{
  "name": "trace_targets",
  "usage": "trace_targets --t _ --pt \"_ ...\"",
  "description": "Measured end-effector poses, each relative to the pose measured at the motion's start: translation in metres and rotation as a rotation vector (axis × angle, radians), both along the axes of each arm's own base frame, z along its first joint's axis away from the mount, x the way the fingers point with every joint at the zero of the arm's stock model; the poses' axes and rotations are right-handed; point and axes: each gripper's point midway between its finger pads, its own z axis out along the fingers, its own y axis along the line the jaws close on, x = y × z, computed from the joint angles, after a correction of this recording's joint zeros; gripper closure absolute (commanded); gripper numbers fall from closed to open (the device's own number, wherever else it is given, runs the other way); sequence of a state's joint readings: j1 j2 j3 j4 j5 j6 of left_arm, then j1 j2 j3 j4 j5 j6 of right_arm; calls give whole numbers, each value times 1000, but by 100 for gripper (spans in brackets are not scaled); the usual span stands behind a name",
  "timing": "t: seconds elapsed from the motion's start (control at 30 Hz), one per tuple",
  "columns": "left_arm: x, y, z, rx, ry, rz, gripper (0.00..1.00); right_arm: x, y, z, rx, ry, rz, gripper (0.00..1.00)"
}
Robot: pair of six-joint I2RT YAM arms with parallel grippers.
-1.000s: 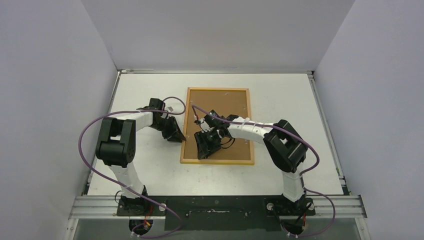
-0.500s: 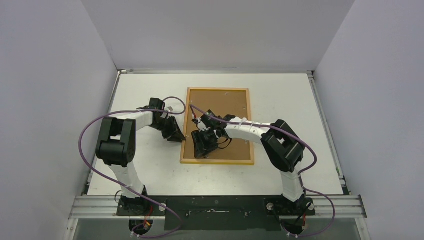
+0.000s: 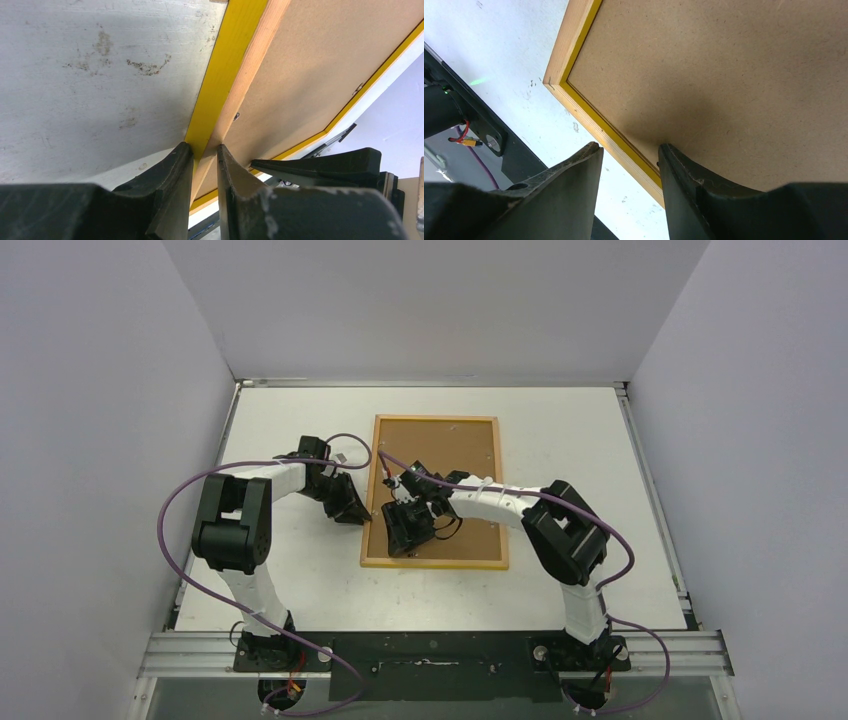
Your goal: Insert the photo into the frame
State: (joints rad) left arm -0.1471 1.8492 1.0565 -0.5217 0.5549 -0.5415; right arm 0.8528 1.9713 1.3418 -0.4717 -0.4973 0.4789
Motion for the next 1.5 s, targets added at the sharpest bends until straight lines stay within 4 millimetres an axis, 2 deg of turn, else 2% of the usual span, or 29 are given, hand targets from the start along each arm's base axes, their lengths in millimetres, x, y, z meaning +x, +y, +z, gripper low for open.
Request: trace_targets --t 0.47,0.93,1.5 --pt "0 -1 0 -5 2 -1 80 1 -4 0 -11 -24 9 54" --pt "-2 -4 0 -24 13 -5 80 -9 -16 -1 -30 -11 10 54" --pt "-1 -4 0 -24 12 -5 80 -13 -17 -1 -26 4 20 54"
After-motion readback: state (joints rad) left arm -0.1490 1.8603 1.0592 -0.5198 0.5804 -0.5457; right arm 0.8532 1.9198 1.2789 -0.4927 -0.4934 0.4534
